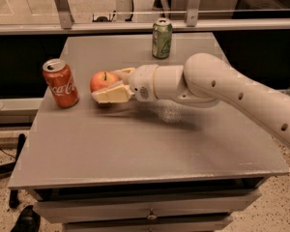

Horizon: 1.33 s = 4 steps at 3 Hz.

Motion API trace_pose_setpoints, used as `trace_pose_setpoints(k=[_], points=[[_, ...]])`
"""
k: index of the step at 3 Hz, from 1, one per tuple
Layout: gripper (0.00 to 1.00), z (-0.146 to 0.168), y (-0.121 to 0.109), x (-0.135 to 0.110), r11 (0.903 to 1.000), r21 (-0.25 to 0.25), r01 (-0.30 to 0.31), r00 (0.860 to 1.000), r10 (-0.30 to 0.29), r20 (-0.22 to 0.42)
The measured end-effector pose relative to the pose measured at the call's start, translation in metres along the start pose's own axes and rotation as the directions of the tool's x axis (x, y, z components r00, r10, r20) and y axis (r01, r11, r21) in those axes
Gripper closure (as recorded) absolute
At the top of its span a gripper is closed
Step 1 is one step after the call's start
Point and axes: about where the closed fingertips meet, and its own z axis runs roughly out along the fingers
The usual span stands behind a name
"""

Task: Move apple near coke can

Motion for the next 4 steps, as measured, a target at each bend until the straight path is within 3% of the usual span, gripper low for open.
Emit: trace_pose_setpoints(k=[2,4], points=[[1.00,0.031,0.010,-0.003,0.9971,-0.047,0.060,0.998,-0.062,-0.022],[0.59,0.042,0.015,0.001,0.9939,-0.068,0.086,0.995,-0.090,-0.050]])
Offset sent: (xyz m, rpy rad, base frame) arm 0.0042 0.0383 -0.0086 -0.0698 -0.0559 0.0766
